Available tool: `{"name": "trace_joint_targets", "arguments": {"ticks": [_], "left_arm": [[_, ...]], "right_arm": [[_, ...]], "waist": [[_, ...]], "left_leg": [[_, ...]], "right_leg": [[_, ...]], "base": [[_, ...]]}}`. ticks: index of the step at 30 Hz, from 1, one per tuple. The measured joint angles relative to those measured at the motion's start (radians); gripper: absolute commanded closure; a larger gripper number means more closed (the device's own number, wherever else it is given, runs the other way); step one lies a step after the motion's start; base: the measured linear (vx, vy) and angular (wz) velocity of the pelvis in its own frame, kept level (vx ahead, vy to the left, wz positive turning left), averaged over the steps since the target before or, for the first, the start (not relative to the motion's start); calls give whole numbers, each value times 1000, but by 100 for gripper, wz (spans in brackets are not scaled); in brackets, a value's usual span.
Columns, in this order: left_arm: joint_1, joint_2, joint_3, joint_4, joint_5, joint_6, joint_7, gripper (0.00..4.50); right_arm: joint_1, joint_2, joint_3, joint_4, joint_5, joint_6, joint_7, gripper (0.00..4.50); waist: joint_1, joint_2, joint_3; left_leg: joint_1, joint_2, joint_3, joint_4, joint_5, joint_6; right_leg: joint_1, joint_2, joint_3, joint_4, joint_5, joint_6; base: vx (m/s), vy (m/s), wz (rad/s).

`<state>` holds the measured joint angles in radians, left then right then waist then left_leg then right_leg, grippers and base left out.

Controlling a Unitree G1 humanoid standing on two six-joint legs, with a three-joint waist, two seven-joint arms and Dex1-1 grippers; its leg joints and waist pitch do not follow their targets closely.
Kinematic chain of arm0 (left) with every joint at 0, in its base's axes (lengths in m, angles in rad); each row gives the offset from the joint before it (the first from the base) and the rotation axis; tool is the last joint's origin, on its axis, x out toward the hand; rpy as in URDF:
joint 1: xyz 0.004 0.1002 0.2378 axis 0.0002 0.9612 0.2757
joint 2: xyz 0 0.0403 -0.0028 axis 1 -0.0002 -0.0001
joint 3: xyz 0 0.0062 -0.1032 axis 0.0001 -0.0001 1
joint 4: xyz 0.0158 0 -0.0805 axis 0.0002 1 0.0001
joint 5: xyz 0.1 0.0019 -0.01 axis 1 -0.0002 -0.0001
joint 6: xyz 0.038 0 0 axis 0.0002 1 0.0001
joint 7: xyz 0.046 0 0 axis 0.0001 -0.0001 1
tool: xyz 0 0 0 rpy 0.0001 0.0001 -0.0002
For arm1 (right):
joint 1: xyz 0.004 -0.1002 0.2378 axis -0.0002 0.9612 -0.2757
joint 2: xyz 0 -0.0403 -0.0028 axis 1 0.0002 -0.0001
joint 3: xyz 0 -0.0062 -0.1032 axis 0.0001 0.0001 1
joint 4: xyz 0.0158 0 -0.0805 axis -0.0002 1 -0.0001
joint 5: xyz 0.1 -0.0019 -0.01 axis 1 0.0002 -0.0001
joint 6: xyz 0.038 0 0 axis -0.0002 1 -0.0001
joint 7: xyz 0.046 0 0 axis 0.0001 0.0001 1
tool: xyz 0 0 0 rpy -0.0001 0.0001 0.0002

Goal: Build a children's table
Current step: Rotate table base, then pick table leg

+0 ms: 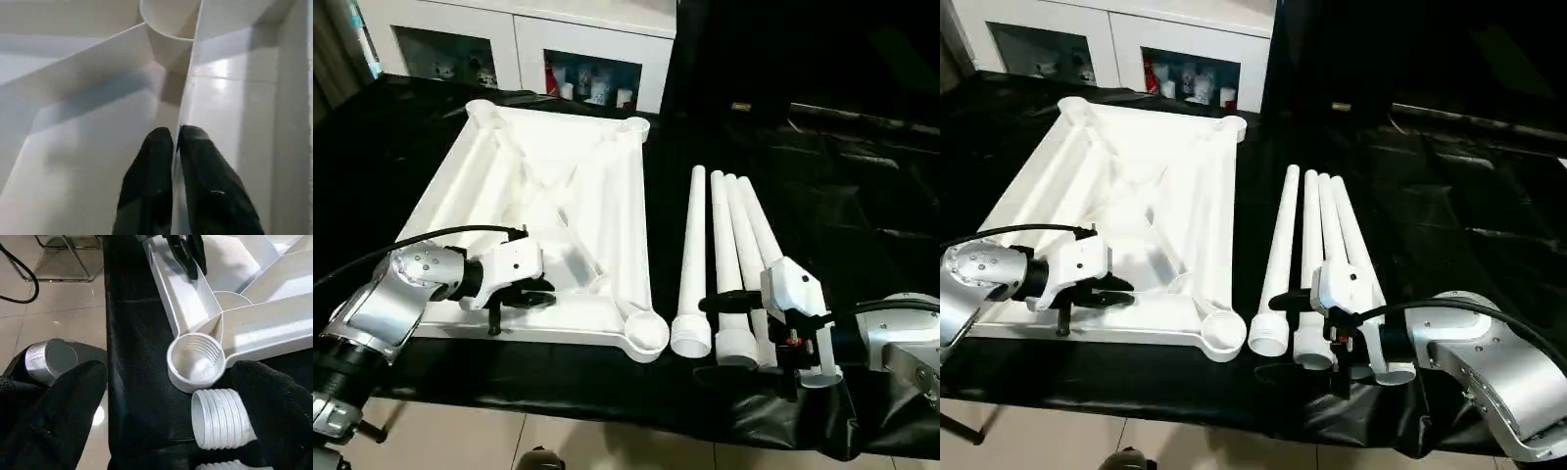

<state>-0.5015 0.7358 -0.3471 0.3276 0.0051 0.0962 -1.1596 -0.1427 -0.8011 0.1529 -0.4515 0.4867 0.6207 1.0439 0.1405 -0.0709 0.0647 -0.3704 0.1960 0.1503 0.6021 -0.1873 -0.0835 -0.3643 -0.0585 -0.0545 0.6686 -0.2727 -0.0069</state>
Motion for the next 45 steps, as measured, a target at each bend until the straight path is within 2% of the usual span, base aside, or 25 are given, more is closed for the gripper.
{"name": "trace_joint_targets", "arguments": {"ticks": [6, 12, 15, 18, 23, 25, 28, 30, 33, 35, 37, 40, 42, 44, 45], "left_arm": [[-44, -10, -6, 87, 40, -59, 20, 443], [-95, -10, -4, 195, 90, -129, 90, 443], [-108, -4, 0, 237, 98, -171, 98, 443], [-125, -7, 22, 333, 96, -272, 96, 443], [-139, -5, 24, 393, 107, -366, 94, 443], [-144, 1, 19, 408, 111, -394, 90, 405], [-150, 16, 23, 404, 102, -386, 54, 390], [-150, 32, 48, 386, 74, -383, 21, 363], [-149, 54, 98, 345, 16, -359, -32, 327], [-149, 61, 116, 325, -12, -343, -47, 327], [-149, 63, 146, 291, -56, -290, -58, 301], [-164, 64, 182, 228, -104, -228, -57, 286], [-148, 68, 223, 125, -151, -143, -46, 250], [-103, 55, 232, 20, -181, -77, -32, 245], [-87, 30, 220, -20, -192, -53, -30, 224]], "right_arm": [[0, 0, 0, 0, -3, 0, -7, 0], [0, 0, 0, 0, -9, 0, -11, 0], [0, 0, 0, 1, -14, -1, -14, 0], [0, 0, 0, 4, -20, -4, -15, 0], [0, 0, 0, 4, -23, -10, -16, 0], [0, 1, 0, 5, -23, -12, -16, 0], [-4, 4, 0, 5, -22, -13, -19, 0], [-9, 9, -5, 6, -20, -13, -23, 0], [-17, 47, -44, 23, -8, -12, -63, 0], [-22, 57, -55, 27, -9, -10, -93, 0], [-60, 93, -69, 42, -14, 36, -161, 0], [-95, 136, -74, 68, -26, 108, -251, 0], [-152, 232, -77, 129, -41, 223, -356, 0], [-215, 330, -76, 204, -52, 306, -439, 0], [-240, 367, -73, 242, -62, 334, -480, 0]], "waist": [[-11, 0, 0], [-30, 0, 0], [-30, 0, 0], [-27, 0, 0], [-25, -1, 0], [-26, -1, 0], [-27, -1, 0], [-26, -1, 0], [-26, -2, -1], [-25, -2, -1], [-26, -2, -1], [-24, -4, -2], [-29, -7, -4], [-38, -7, -4], [-41, -7, -4]], "left_leg": [[2, 1, 3, 0, 1, -1], [2, 2, 3, 0, 1, -1], [2, 2, 4, -1, 1, -1], [2, 2, 4, -1, 0, -1], [2, 2, 4, -1, 0, 0], [2, 2, 4, -1, 0, 0], [2, 2, 4, -1, 0, 0], [2, 2, 4, -1, 0, 0], [3, 2, 5, -1, 0, -1], [3, 3, 5, -1, 0, -1], [3, 3, 5, 0, 1, -2], [3, 3, 6, 0, 2, -2], [4, 3, 7, -1, 2, -3], [5, 3, 8, -2, 4, -6], [4, 3, 9, -1, 5, -8]], "right_leg": [[0, 0, 2, 0, 2, 0], [0, 1, 2, -1, 3, 1], [0, 1, 2, -1, 3, 1], [0, 1, 2, -2, 3, 1], [0, 1, 2, -2, 3, 1], [0, 1, 2, -2, 3, 1], [0, 1, 2, -2, 3, 1], [0, 1, 2, -2, 3, 1], [0, 1, 2, -2, 3, 0], [0, 1, 2, -2, 3, 0], [0, 1, 2, -1, 4, 0], [0, 1, 2, -1, 5, -1], [0, 1, 3, -1, 5, -1], [0, 1, 4, 0, 5, -1], [-2, 0, 5, 1, 5, -1]], "base": [[0, 0, 0], [0, 0, 0], [0, 0, 0], [0, 0, 0], [0, 0, 0], [0, 0, 0], [0, 0, 0], [0, 0, 0], [0, 0, 0], [0, 0, 0], [0, 0, 0], [0, 0, 0], [0, 0, 0], [0, 0, 0], [0, 0, 0]]}}
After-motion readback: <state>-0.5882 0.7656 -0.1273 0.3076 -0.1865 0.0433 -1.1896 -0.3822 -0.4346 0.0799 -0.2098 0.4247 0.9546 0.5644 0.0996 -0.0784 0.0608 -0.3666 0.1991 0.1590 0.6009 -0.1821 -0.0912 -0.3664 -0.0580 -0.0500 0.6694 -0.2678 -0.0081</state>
